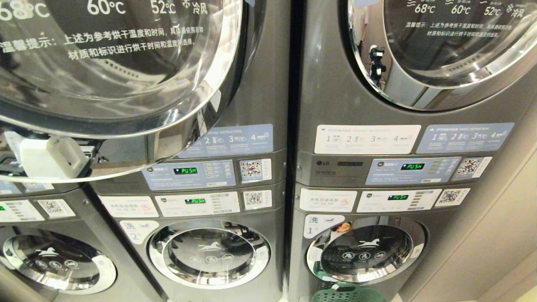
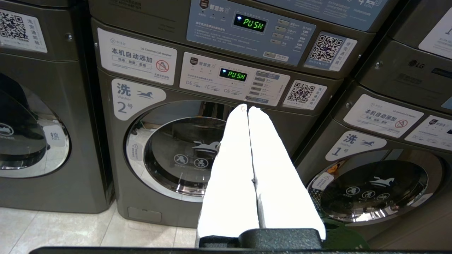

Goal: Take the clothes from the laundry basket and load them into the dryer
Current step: Close the dryer

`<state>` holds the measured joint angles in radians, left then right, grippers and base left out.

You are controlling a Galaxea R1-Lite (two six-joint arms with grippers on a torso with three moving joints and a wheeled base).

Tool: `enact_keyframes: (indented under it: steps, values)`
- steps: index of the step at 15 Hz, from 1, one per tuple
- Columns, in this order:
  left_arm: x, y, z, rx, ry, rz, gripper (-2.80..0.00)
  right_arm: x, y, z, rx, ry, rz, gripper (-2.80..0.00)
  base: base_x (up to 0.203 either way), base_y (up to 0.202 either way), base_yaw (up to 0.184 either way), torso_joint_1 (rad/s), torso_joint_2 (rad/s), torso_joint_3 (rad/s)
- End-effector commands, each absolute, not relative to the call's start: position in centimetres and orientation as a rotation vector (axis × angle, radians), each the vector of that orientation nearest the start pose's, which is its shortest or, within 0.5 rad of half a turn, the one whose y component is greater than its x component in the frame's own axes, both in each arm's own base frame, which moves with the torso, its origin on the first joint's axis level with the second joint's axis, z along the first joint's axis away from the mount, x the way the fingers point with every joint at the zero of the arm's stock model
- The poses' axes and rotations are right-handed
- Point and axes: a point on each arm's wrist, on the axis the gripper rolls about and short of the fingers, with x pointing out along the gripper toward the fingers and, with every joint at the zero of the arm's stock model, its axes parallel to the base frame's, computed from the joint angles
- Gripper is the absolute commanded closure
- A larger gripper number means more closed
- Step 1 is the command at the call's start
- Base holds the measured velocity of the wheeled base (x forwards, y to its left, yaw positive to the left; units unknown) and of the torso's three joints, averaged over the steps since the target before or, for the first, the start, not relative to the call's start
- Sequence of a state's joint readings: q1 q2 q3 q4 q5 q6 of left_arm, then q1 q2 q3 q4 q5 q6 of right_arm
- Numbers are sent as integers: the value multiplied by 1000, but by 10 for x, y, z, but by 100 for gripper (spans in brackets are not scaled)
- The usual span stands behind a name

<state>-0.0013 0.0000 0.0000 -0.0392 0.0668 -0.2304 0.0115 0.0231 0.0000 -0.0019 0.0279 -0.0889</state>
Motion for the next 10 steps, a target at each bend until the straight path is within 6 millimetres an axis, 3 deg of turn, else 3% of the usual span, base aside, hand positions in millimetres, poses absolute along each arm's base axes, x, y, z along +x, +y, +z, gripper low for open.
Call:
enact_keyframes:
  steps: [1, 10]
  values:
    - [-21, 2, 71, -232, -17, 65, 0, -22, 0, 74, -89, 3, 42, 0, 0, 0, 0, 0, 0, 0]
    - [-21, 2, 71, -229, -16, 65, 0, -22, 0, 74, -84, 1, 41, 0, 0, 0, 0, 0, 0, 0]
